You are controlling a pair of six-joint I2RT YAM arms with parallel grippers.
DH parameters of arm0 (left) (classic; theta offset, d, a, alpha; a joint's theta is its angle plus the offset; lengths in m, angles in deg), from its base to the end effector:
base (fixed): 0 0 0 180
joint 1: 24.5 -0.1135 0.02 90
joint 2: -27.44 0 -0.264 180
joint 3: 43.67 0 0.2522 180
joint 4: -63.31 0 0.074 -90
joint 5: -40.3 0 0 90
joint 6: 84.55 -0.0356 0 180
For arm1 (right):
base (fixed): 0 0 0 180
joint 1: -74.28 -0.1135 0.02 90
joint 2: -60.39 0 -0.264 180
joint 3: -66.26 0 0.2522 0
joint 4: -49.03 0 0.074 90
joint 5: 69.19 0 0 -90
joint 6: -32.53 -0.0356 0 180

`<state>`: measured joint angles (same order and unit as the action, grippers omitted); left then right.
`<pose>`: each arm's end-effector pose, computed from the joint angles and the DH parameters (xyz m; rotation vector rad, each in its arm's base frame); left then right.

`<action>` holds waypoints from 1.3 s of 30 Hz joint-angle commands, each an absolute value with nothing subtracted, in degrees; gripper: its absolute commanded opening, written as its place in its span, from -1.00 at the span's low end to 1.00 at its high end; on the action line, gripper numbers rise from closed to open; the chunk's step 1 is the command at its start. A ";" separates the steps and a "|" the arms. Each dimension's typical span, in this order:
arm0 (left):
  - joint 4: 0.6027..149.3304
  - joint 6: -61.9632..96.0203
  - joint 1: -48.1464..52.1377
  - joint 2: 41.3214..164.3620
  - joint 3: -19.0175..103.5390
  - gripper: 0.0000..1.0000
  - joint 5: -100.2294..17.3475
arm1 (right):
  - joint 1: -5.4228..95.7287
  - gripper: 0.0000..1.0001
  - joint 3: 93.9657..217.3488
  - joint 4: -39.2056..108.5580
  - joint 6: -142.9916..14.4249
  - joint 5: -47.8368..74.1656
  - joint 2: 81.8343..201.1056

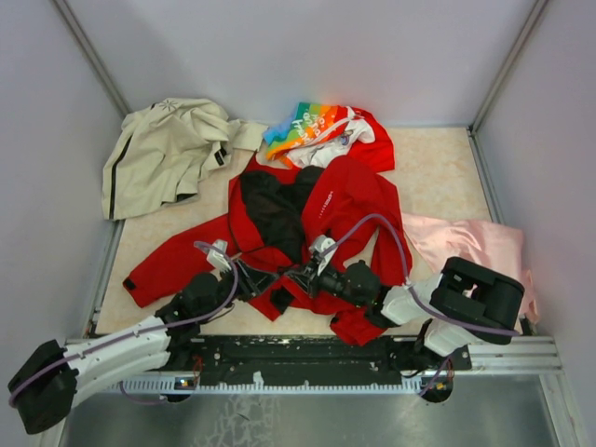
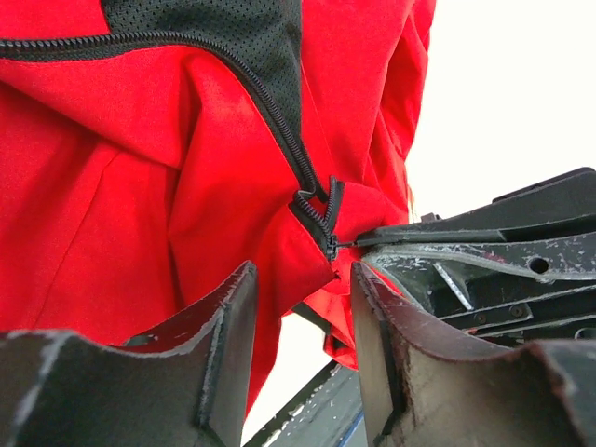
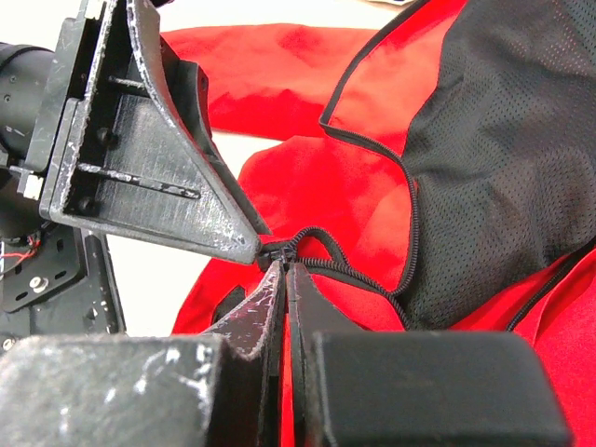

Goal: Zip up the jacket
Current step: Zip the zipper on the jacket.

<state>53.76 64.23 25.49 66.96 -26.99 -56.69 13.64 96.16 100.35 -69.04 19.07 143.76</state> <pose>0.1031 -0.1161 0.1585 -0.2472 1.9674 -1.2036 0.1212 0.2177 0.1690 -0.7293 1.5378 0.9868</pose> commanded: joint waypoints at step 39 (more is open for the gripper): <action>52.80 62.17 23.62 68.16 -29.40 -1.00 -42.88 | 14.46 -1.00 100.46 87.36 -67.57 30.71 138.47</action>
<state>47.57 63.47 23.66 69.96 -28.74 -47.92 12.92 97.74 92.07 -68.54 23.53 141.14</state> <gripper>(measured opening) 0.015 0.004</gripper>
